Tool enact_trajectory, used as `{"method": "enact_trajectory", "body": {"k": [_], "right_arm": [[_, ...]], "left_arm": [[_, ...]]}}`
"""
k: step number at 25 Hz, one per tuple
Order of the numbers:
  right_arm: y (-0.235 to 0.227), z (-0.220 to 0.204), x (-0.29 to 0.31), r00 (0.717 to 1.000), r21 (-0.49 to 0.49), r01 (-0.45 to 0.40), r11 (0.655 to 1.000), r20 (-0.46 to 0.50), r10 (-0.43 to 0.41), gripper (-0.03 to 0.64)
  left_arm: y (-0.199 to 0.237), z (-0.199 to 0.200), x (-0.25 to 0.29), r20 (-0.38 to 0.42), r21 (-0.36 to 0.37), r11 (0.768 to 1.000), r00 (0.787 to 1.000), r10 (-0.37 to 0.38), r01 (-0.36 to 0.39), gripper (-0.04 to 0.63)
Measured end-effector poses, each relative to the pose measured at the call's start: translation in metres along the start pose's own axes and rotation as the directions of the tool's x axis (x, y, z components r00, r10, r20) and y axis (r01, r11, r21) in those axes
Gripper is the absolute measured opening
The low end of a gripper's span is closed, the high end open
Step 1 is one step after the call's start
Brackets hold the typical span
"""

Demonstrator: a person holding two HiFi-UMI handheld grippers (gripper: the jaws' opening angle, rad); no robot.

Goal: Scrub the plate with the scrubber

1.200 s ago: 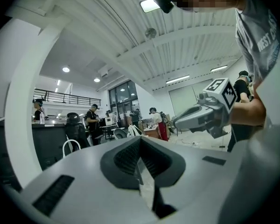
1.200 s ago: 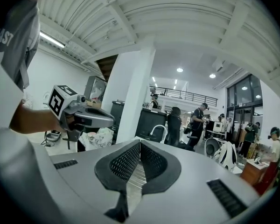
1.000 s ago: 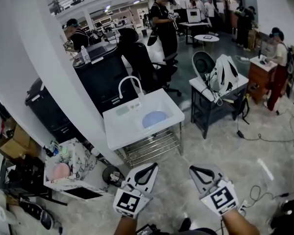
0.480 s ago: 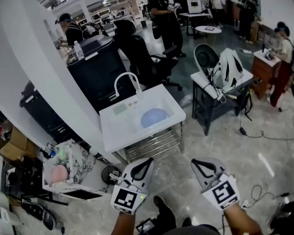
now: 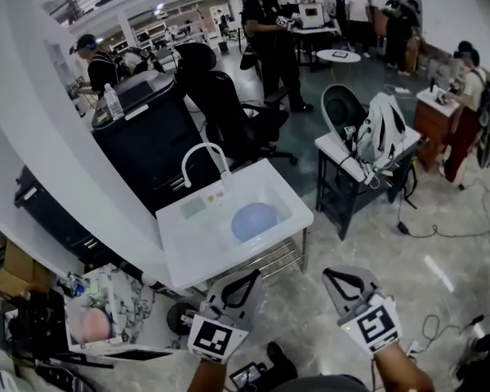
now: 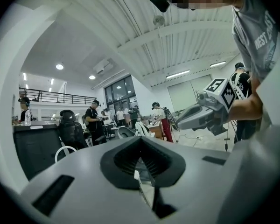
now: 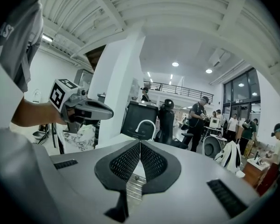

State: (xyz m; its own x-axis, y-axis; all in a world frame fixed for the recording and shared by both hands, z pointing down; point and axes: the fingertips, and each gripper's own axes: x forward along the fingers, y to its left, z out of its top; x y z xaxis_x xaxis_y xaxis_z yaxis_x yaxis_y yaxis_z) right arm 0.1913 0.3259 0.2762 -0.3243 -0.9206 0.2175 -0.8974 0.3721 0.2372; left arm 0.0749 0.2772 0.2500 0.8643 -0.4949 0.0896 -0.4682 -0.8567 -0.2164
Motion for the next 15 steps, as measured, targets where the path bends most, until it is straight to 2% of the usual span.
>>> {"method": "enact_trajectory", "body": {"k": [9,15], "right_arm": [[-0.007,0.008,0.085,0.999,0.019,0.033,0.999,-0.036,-0.032,0.029],[-0.005,0.019,0.12,0.997,0.013,0.06,0.998,-0.053,-0.059,0.029]], "left_arm": [[0.075,-0.028,0.018,-0.017,-0.013,0.998,0.998,-0.06,0.06,0.002],[0.115,-0.039,0.017,0.008,-0.021,0.997,0.997,-0.077,0.077,0.002]]}}
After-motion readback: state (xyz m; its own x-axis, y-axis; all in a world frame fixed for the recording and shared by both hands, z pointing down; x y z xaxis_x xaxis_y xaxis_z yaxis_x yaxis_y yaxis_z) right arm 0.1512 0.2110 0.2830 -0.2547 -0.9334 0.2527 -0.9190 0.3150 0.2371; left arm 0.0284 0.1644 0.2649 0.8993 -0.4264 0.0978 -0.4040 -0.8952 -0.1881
